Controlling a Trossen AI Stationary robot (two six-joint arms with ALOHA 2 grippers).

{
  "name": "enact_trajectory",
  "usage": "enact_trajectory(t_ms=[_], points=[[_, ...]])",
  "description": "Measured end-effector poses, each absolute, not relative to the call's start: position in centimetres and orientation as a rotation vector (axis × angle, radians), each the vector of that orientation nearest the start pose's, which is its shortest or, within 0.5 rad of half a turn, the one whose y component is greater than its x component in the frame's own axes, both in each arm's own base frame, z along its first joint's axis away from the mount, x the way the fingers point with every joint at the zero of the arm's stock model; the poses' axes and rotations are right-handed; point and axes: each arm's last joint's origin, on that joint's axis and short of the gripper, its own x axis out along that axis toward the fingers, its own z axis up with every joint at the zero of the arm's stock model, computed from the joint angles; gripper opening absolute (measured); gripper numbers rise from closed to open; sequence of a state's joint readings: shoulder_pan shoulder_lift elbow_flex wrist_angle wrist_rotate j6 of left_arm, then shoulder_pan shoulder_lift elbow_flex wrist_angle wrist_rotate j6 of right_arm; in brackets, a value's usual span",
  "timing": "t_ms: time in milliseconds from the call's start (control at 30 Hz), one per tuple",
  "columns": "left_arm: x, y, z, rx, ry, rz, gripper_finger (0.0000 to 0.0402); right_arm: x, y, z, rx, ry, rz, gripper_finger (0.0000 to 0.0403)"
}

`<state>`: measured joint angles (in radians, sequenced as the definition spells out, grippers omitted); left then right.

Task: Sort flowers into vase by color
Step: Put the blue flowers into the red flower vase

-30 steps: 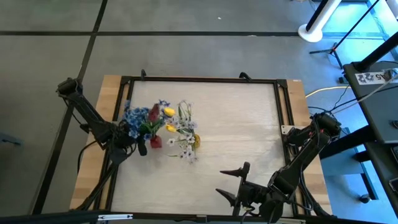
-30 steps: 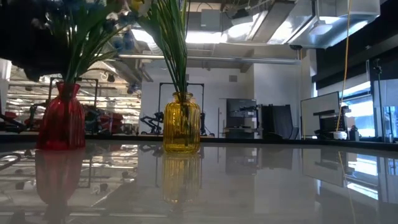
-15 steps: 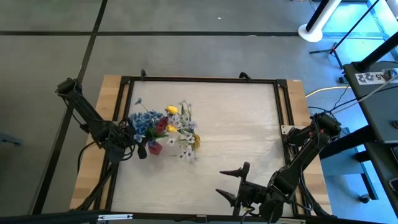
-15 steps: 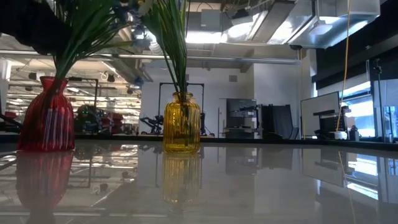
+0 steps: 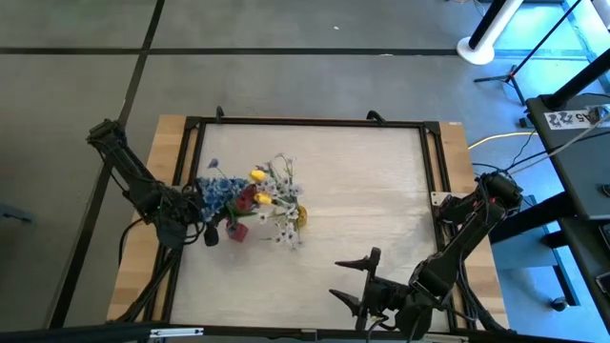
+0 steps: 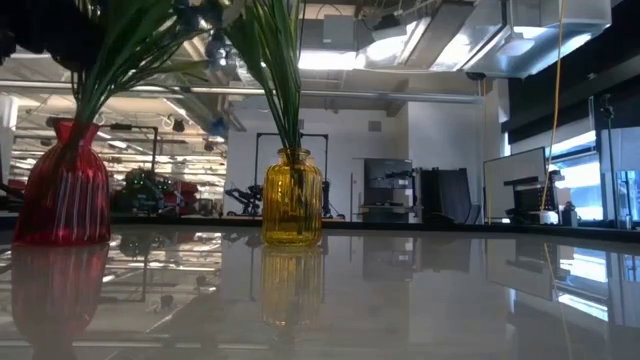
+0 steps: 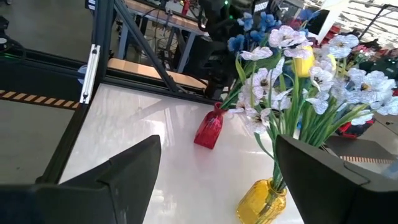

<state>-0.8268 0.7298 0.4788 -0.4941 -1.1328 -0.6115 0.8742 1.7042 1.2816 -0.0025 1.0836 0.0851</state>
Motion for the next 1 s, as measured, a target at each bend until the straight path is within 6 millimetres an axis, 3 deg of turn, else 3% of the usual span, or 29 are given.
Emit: enact_trajectory(t_ms=[400,733,1000], points=[[10.3,-7.6,24.9,0.012,0.447,0.325,0.0136,26.2,27.1,28.4,-0.238,0.235,-0.231,0.0315],[9.5,-7.5,28.1,-0.159,0.615,0.170,0.0135,26.2,27.1,28.4,-0.229,0.237,-0.232,0.0315],[8.6,-6.7,28.0,-0.258,0.722,0.244,0.0135,26.1,27.0,28.1,-0.217,0.251,-0.229,0.0315]])
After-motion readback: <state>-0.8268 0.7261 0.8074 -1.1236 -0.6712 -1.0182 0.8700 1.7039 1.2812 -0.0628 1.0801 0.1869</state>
